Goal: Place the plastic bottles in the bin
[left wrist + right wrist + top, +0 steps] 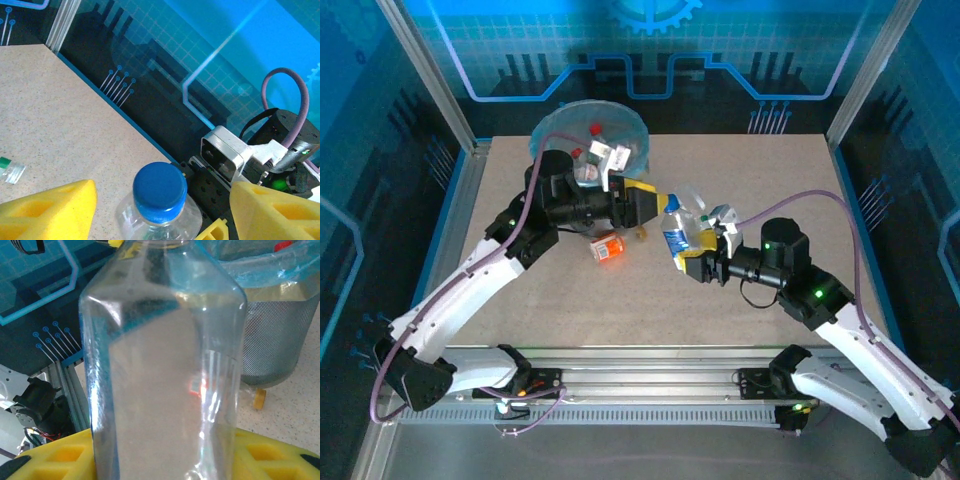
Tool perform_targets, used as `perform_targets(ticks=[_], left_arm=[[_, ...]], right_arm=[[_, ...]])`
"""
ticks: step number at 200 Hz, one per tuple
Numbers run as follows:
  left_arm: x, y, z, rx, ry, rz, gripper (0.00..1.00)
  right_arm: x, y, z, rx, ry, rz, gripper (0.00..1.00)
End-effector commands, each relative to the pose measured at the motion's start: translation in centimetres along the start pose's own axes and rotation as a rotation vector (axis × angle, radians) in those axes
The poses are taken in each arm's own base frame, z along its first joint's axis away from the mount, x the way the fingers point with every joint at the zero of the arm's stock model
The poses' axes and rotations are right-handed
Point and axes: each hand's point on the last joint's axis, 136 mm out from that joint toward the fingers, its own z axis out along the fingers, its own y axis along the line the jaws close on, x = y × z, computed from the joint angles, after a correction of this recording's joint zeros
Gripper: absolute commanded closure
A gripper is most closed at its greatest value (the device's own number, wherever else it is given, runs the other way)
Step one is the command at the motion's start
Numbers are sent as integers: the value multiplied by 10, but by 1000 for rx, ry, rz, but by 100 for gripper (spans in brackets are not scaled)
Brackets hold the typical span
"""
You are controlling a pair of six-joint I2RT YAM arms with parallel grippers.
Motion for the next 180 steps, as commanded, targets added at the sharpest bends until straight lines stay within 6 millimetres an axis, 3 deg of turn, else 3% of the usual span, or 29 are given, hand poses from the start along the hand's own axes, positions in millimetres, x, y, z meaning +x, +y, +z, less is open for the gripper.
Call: perform_targets(ticks=[1,20,43,90,95,114,119,148,180], left_arm=[[5,-18,0,59,29,22,29],[13,-17,7,57,72,21,35],[16,-17,10,54,96,16,54],[10,-18,6,38,69,44,78],[9,-18,5,36,65,50,81],[4,-17,3,8,44,67,100],[3,-15,2,-9,35,72,100],[-21,2,-15,-174,-59,143,100],[-77,27,-61,-406,-220,230,100]], right_arm=[[-16,12,-2,-30,-54,-48,49],[-15,18,-1,-50,-54,-68,48],[-16,18,0,-35,-54,-81,48],[-11,14,7,-27,-29,-81,45],[-22,17,4,-29,-52,-90,45],[-25,16,7,-22,-44,-86,41],[-27,15,7,-16,-39,-81,36],[-36,4,8,65,-25,-65,0],[-45,-18,1,209,-21,-63,0]])
